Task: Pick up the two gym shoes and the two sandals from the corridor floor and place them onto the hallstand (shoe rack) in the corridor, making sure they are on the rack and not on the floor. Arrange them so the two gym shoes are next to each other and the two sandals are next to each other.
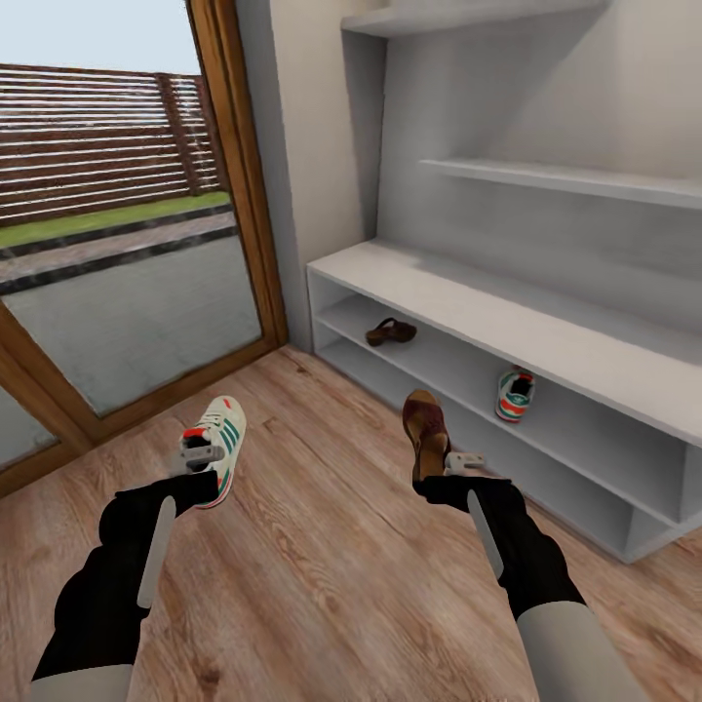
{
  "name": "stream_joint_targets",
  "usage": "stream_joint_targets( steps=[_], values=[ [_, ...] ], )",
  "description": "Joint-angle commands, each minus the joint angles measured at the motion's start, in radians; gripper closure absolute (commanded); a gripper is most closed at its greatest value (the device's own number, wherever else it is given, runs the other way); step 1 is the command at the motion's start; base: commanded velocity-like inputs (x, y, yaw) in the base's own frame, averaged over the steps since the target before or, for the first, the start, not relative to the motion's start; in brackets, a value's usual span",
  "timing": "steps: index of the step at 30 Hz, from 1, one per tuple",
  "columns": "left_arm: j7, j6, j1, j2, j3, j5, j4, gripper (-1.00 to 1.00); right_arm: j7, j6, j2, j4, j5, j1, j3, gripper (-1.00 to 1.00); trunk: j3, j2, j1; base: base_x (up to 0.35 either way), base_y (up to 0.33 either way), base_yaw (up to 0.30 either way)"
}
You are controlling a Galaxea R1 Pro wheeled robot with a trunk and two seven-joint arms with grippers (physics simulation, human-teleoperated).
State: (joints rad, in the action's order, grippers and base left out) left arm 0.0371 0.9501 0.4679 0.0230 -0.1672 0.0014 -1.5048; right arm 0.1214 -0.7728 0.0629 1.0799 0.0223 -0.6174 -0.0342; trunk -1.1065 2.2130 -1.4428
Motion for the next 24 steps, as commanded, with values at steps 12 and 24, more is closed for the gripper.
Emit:
stream_joint_targets(
  steps=[12,24],
  values=[
    [0.000,-0.001,0.000,0.000,0.000,0.000,0.000,1.00,-0.003,0.000,0.000,0.000,-0.004,0.000,0.000,1.00,0.000,0.000,0.000,-0.001,0.002,-0.285],
    [0.000,0.000,0.000,0.000,0.000,0.000,0.000,1.00,-0.003,0.000,0.000,0.000,-0.004,0.000,0.000,1.00,0.000,0.000,0.000,0.000,0.045,-0.285]
  ],
)
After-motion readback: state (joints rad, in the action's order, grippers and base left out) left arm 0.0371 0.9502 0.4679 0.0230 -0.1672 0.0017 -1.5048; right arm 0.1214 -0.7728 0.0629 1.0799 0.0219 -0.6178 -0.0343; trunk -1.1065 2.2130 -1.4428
